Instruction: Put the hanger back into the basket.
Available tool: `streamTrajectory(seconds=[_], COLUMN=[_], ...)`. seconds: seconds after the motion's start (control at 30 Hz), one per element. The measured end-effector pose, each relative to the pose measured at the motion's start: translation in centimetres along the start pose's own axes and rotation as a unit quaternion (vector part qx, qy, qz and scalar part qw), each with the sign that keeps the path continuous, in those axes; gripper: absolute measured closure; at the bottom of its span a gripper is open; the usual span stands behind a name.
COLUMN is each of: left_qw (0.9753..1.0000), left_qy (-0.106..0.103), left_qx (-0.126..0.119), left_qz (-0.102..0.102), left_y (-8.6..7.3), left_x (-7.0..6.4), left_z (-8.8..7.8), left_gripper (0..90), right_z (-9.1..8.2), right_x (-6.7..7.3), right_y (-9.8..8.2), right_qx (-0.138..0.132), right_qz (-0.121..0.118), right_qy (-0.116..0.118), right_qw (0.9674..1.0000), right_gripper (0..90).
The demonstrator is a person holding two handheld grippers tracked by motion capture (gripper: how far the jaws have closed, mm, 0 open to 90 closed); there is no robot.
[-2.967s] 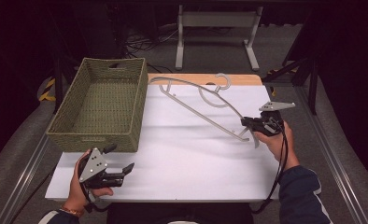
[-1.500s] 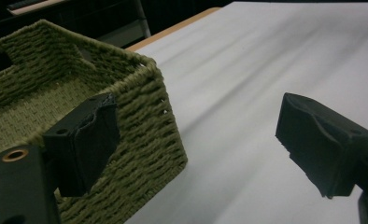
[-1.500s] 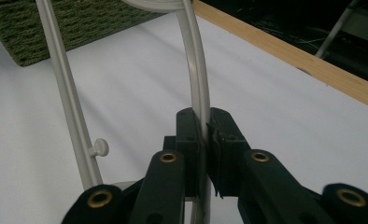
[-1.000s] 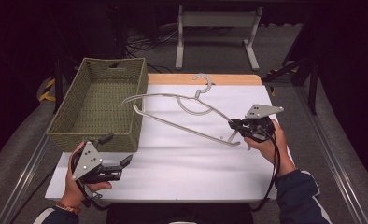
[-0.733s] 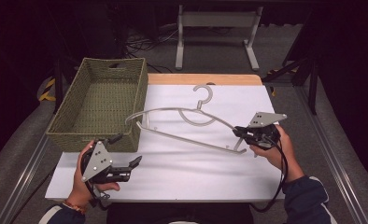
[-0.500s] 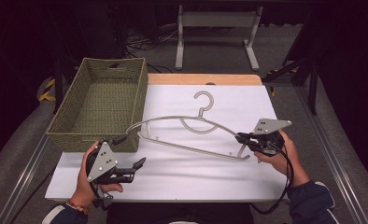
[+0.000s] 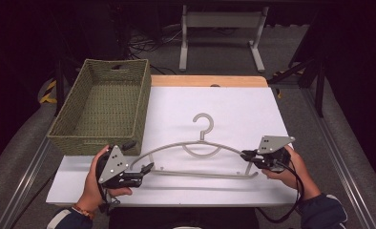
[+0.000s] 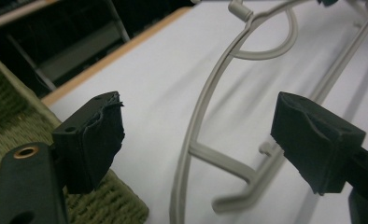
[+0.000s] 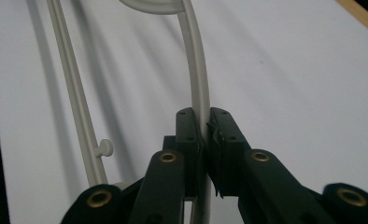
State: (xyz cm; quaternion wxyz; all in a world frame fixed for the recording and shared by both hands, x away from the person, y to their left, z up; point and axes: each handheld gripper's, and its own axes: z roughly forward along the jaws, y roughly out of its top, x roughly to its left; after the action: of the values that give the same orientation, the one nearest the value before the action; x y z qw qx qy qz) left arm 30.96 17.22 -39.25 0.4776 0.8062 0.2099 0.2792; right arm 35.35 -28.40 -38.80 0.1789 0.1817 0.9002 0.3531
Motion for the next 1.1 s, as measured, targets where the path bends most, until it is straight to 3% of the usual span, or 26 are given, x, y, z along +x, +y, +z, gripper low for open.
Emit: streamTrajectory(seconds=[0.03,0.07,0.1,0.13,0.23,0.33,0.53,0.6,0.63,0.67,0.77,0.83,1.03,1.1], left_qw=[0.9999,0.9990,0.9990,0.9977,0.9951,0.9904,0.9852,0.9846,0.9811,0.9811,0.9761,0.9743,0.9732,0.9735], left_qy=[-0.005,-0.018,-0.018,-0.015,-0.026,-0.036,0.000,-0.001,0.002,0.002,0.006,0.006,-0.003,-0.004], left_qx=[0.012,0.041,0.041,0.065,0.094,0.129,0.165,0.168,0.185,0.185,0.209,0.215,0.217,0.218], left_qz=[0.002,0.001,0.001,0.013,0.018,0.033,0.046,0.050,0.056,0.056,0.061,0.067,0.075,0.069], left_y=[-0.2,-0.9,-0.9,-1.3,-1.7,-2.0,-1.3,-1.2,-1.0,-1.0,-0.8,-0.6,0.1,0.2], left_x=[0.0,0.0,0.0,-0.1,-0.3,-0.6,-0.9,-0.9,-1.0,-1.0,-1.1,-1.1,-1.2,-1.0], left_z=[0.4,1.2,1.2,1.8,2.6,3.6,5.6,5.9,6.6,6.6,7.9,8.4,8.8,9.0], left_gripper=[18.0,21.8,22.1,22.1,25.9,30.5,37.4,38.8,40.9,41.5,43.8,47.0,58.4,62.3], right_z=[0.0,0.7,0.7,1.0,1.9,2.1,2.6,2.7,2.8,2.8,2.7,2.5,2.4,2.5], right_x=[0.0,0.4,0.4,0.6,0.9,1.0,0.7,0.8,0.9,0.9,1.1,1.1,1.3,1.3], right_y=[0.0,0.6,0.6,0.8,1.5,2.2,3.3,3.4,3.5,3.5,3.6,3.6,3.6,3.6], right_qx=[0.000,0.011,0.011,0.017,0.039,0.025,0.024,0.025,0.025,0.025,0.017,0.012,0.006,0.005], right_qz=[0.000,-0.014,-0.014,-0.017,-0.032,-0.023,-0.018,-0.020,-0.023,-0.023,-0.027,-0.028,-0.039,-0.040], right_qy=[0.000,0.004,0.004,0.003,-0.004,0.015,0.023,0.022,0.023,0.023,0.021,0.021,0.013,0.012], right_qw=[1.0000,0.9998,0.9998,0.9997,0.9987,0.9993,0.9993,0.9992,0.9992,0.9992,0.9993,0.9993,0.9991,0.9991], right_gripper=[83.1,83.1,83.1,83.1,82.8,82.7,82.7,82.7,82.7,82.7,82.7,82.6,82.7,82.6])
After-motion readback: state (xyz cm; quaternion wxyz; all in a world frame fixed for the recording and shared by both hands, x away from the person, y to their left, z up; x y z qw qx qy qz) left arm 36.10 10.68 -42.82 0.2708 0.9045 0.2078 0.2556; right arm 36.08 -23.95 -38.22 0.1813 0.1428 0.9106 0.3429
